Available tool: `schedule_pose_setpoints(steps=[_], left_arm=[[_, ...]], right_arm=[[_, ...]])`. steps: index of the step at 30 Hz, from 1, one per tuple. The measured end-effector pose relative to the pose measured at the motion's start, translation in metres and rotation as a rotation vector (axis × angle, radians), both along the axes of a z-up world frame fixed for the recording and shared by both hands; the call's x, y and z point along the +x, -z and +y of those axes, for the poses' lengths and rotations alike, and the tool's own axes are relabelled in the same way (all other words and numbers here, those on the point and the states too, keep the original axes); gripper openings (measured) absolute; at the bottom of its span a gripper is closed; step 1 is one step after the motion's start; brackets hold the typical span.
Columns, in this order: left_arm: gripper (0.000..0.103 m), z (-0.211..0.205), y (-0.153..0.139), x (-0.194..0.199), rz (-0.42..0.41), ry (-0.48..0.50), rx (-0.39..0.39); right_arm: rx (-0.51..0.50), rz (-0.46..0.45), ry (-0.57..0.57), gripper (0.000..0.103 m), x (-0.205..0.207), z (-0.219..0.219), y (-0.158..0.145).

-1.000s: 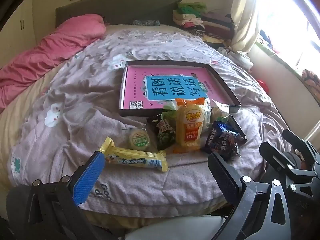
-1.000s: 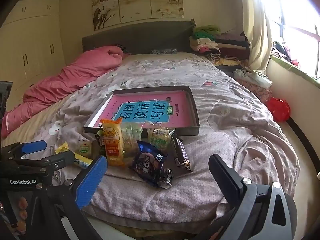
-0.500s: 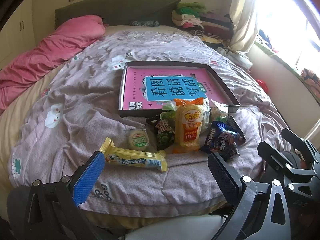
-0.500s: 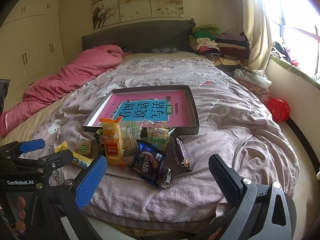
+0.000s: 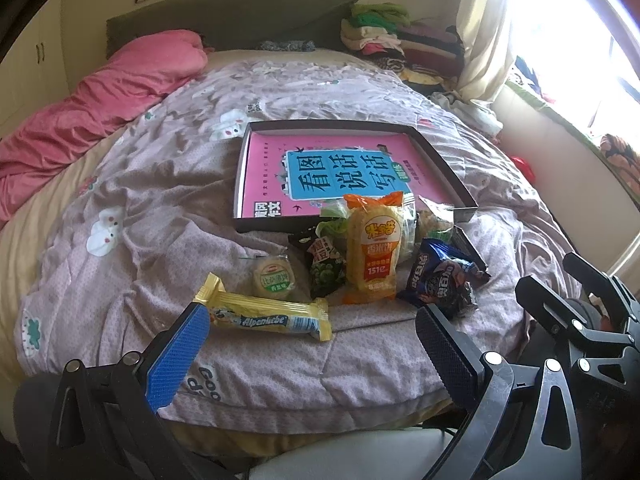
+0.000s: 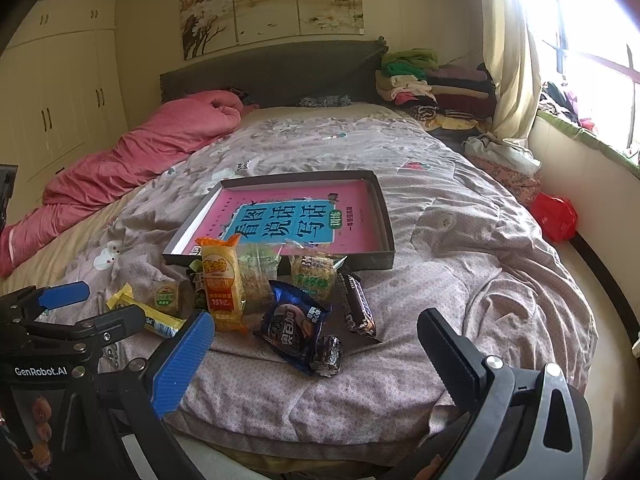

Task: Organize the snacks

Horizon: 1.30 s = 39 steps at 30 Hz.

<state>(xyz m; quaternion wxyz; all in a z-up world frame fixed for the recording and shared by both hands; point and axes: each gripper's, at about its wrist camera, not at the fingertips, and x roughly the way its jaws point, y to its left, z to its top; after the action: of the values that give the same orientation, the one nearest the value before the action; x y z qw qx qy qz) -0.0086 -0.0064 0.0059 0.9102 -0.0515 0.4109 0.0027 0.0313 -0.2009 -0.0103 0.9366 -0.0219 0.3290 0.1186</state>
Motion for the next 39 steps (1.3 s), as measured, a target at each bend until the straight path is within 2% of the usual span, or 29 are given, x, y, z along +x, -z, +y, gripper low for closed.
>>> schedule_pose_setpoints(steps=[26, 33, 39], left_arm=[[0.103, 0.0, 0.002, 0.0, 0.004, -0.003, -0.006], [0.103, 0.008, 0.01, 0.003, 0.039, -0.011, -0.042], [0.103, 0.022, 0.028, 0.01, 0.131, -0.042, -0.135]], right_arm=[[-0.007, -0.001, 0.0, 0.102, -0.001, 0.0, -0.001], [-0.015, 0.006, 0.001, 0.102, -0.001, 0.0, 0.0], [-0.01, 0.035, 0.009, 0.102, 0.005, 0.001, 0.006]])
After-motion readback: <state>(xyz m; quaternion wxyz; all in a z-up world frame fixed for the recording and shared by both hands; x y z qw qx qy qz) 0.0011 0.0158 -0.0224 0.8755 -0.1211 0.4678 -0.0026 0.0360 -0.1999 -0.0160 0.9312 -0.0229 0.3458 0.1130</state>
